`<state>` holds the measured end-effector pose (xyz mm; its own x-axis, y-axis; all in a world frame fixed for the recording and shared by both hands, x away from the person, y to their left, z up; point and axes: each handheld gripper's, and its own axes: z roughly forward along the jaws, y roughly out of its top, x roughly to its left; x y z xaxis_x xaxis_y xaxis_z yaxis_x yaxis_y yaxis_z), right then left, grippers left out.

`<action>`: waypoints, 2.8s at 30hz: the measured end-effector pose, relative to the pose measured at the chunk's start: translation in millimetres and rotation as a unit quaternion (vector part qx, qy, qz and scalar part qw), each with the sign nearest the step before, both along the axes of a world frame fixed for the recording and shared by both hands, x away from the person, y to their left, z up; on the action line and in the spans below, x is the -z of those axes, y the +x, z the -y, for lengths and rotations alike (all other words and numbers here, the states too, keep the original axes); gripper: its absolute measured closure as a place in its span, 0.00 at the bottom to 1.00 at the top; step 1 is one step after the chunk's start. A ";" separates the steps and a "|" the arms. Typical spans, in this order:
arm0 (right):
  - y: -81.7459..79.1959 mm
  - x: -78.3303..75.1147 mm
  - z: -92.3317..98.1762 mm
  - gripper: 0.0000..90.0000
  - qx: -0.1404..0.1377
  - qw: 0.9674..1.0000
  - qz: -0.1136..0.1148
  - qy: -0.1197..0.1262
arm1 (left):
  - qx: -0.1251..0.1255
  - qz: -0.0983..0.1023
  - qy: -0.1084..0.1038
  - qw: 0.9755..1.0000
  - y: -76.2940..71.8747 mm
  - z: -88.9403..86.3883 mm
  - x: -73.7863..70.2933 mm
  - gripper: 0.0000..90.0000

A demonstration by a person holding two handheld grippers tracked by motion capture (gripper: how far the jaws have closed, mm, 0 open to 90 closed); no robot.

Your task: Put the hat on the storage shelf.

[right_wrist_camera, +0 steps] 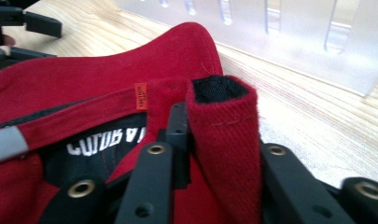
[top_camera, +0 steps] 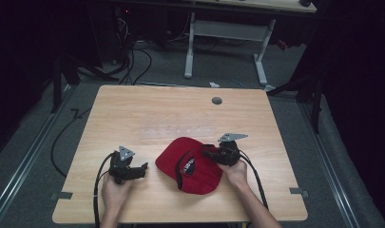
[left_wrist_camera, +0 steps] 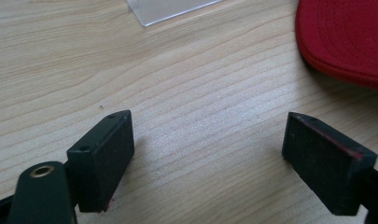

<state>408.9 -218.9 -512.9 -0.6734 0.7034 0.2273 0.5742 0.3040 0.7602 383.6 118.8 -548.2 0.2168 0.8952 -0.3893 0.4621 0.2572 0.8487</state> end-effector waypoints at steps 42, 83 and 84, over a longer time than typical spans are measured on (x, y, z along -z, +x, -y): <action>-35.7 -50.6 35.8 0.93 0.010 0.997 0.000 0.075 | 0.014 0.007 0.003 1.000 -4.3 3.2 -0.5 0.23; -34.3 -67.1 41.7 0.93 0.014 0.989 -0.037 0.140 | 0.208 0.082 0.036 0.974 -56.2 87.9 -35.8 0.17; -34.3 -67.1 41.7 0.93 0.014 0.989 -0.037 0.140 | 0.208 0.082 0.036 0.974 -56.2 87.9 -35.8 0.17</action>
